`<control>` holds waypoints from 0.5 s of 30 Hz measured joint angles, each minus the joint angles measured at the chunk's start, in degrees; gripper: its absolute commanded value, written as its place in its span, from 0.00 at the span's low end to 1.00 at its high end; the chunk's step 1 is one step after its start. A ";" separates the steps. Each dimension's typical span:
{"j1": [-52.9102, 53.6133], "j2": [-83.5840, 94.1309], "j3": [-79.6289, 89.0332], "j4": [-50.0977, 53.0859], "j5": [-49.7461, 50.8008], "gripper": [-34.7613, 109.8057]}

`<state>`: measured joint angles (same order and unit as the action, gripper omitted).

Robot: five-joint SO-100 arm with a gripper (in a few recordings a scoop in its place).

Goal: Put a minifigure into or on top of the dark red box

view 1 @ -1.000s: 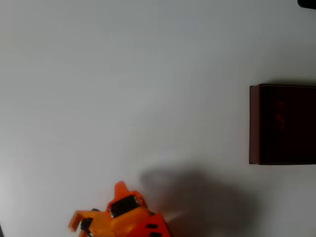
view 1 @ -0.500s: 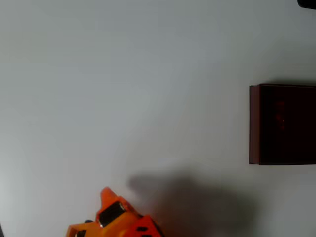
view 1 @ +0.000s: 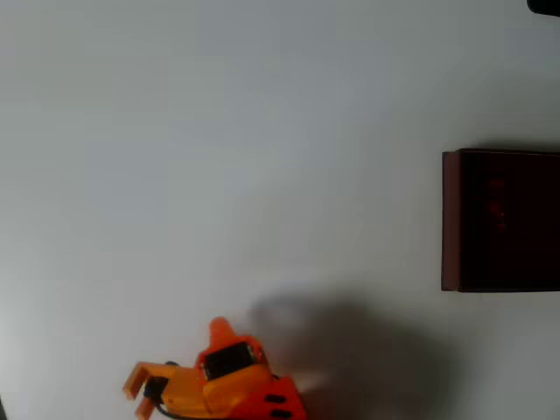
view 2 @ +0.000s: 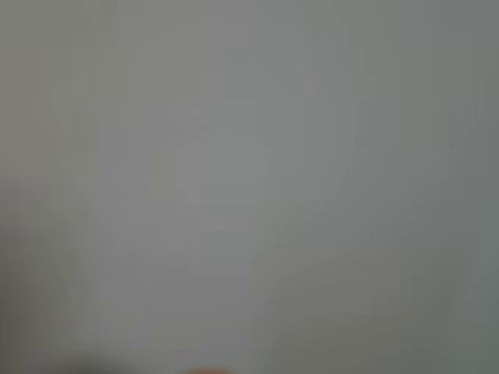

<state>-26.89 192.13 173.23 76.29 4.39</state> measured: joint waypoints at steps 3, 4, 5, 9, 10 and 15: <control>0.35 0.00 0.00 0.09 -1.14 0.25; 0.35 0.00 0.00 0.09 -1.14 0.24; 0.18 0.00 0.00 0.09 -1.14 0.24; 0.09 0.00 0.00 0.09 -1.14 0.24; 0.09 0.00 0.00 0.09 -1.14 0.24; 0.09 0.00 0.00 0.09 -1.14 0.24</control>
<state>-26.81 192.13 173.23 76.38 3.25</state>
